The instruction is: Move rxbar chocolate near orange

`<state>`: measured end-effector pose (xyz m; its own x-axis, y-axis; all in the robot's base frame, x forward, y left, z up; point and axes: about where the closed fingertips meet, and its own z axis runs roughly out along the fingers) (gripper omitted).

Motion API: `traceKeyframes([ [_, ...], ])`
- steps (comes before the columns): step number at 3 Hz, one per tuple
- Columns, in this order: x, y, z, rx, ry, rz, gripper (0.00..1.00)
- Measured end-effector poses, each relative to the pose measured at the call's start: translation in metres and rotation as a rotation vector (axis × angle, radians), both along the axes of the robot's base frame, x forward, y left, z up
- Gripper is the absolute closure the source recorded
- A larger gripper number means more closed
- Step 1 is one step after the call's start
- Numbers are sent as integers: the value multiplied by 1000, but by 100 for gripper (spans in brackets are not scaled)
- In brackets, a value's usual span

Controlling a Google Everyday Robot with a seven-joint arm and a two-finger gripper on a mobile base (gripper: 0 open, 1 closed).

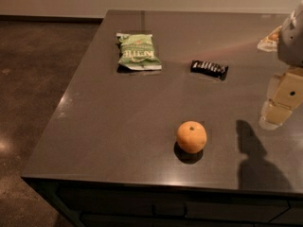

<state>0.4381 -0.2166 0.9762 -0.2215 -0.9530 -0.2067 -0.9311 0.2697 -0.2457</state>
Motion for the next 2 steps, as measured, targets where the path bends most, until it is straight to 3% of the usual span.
traceKeyframes([
  [1,0,0,0,0,0,0,0],
  [2,20,0,-2,23,-6,-19,0],
])
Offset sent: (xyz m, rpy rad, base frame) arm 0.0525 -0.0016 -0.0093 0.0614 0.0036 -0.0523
